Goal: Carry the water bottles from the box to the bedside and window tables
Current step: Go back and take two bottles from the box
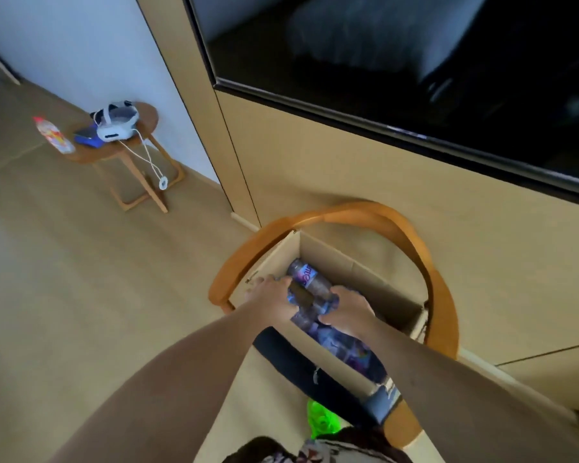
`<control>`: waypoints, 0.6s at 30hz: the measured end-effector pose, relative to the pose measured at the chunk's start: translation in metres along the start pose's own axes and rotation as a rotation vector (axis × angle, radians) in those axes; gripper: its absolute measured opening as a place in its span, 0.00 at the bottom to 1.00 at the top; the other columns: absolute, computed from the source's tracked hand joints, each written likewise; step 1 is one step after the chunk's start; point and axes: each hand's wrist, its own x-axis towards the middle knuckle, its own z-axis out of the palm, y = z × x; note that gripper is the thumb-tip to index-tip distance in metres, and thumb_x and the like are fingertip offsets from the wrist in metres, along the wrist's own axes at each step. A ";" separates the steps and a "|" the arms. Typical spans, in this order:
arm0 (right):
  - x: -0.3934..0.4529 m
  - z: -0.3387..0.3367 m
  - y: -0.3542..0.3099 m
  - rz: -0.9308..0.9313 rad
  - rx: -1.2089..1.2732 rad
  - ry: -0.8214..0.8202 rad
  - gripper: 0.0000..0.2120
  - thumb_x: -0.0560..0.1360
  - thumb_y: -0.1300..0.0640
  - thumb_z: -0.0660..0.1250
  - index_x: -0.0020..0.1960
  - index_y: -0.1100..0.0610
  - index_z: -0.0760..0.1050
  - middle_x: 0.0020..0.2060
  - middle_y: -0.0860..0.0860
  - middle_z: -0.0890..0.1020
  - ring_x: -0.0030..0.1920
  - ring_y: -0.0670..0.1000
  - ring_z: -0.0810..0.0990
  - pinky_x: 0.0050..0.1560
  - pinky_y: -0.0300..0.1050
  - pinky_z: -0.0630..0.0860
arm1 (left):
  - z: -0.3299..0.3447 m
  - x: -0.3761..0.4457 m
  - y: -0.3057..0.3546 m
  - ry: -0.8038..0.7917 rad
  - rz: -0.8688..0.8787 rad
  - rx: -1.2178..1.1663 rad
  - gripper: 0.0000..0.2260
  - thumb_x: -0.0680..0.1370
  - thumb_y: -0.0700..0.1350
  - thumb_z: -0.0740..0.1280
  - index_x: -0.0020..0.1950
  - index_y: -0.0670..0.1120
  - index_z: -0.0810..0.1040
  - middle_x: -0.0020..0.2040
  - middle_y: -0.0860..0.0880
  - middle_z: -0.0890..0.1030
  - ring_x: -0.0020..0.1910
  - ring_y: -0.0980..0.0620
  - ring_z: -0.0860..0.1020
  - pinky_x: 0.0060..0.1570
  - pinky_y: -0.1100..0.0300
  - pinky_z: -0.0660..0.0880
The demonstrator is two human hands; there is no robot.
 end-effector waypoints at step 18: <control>0.071 0.072 0.053 0.622 0.152 0.051 0.33 0.72 0.45 0.73 0.74 0.45 0.65 0.70 0.55 0.70 0.70 0.61 0.68 0.66 0.56 0.72 | 0.053 0.178 0.004 -0.377 0.528 0.366 0.33 0.74 0.54 0.71 0.78 0.53 0.67 0.76 0.48 0.68 0.74 0.42 0.66 0.73 0.42 0.64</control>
